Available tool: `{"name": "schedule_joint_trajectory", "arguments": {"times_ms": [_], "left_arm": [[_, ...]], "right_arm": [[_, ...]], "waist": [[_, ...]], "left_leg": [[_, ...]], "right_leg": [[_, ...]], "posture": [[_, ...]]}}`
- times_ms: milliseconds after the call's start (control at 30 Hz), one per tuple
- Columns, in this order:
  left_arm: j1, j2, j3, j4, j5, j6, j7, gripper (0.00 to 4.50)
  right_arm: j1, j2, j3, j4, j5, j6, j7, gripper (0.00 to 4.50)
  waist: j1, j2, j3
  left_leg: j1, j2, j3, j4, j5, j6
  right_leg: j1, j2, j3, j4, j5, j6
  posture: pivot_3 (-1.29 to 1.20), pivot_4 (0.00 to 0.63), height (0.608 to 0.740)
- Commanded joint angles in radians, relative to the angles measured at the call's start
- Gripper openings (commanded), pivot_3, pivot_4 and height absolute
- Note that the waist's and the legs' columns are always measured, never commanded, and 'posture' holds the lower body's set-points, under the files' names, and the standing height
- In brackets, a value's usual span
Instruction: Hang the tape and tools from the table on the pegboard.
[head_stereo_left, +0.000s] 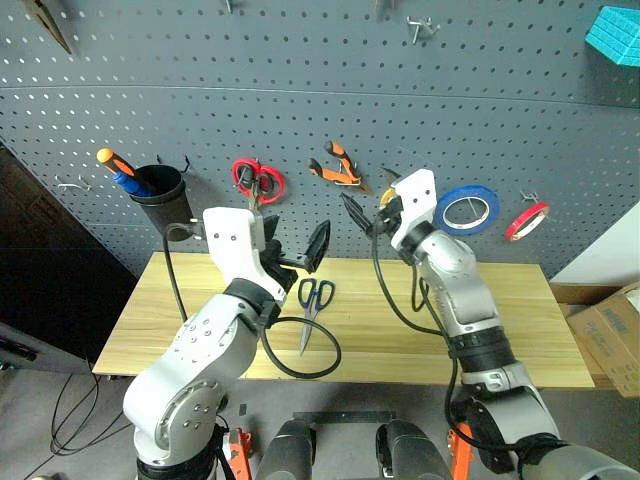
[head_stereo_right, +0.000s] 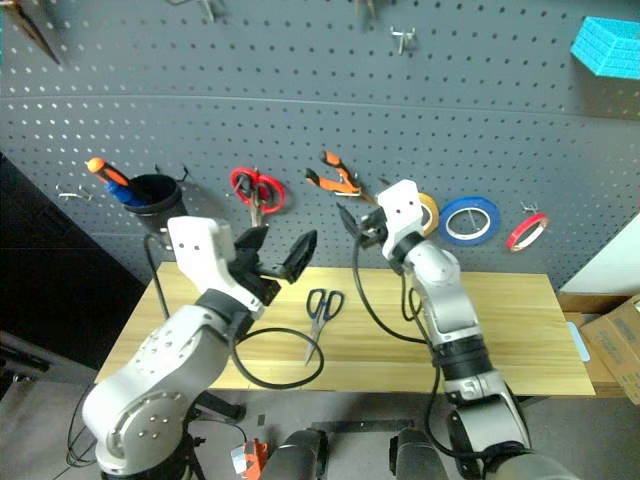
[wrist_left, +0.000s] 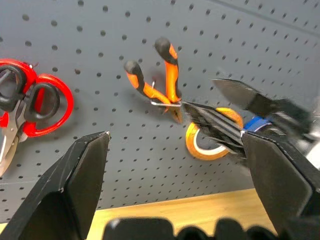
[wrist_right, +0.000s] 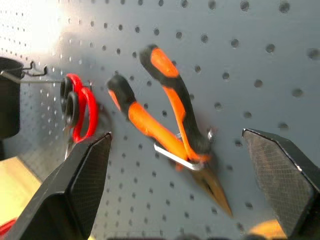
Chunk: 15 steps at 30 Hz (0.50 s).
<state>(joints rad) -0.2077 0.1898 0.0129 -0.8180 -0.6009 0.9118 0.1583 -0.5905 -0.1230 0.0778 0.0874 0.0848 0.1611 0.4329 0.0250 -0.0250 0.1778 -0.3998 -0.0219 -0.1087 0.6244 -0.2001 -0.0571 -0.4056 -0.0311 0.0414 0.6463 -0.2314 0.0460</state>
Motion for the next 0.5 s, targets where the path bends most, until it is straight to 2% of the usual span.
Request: {"name": "schedule_joint_trajectory", "arguments": {"times_ms": [33,200,500], "left_arm": [[-0.019,-0.022,-0.058,0.038,0.063,-0.013,0.014,4.5],[-0.028,-0.04,-0.069,0.106,0.124,-0.004,0.018,4.5],[-0.031,0.018,-0.125,0.284,0.283,-0.016,-0.018,4.5]], "right_arm": [[0.034,-0.049,-0.01,-0.166,0.095,0.121,0.079,4.48],[0.088,-0.128,0.005,-0.294,0.181,0.253,0.171,4.48],[0.166,-0.296,0.04,-0.411,0.243,0.342,0.323,4.48]], "waist": [[-0.001,0.0,0.0],[-0.005,0.0,0.001],[-0.019,0.0,0.005]], "left_leg": [[0.0,0.0,0.0,0.0,0.0,0.0],[0.0,0.0,0.0,0.0,0.0,0.0],[-0.001,0.0,0.001,0.0,0.0,0.0]], "right_leg": [[0.0,0.0,0.0,0.0,0.0,0.0],[0.0,0.0,0.0,0.0,0.0,0.0],[0.0,-0.001,0.0,-0.002,-0.001,0.0]], "posture": [[0.12,0.134,0.74],[0.08,0.143,0.74],[0.04,0.167,0.74]]}}
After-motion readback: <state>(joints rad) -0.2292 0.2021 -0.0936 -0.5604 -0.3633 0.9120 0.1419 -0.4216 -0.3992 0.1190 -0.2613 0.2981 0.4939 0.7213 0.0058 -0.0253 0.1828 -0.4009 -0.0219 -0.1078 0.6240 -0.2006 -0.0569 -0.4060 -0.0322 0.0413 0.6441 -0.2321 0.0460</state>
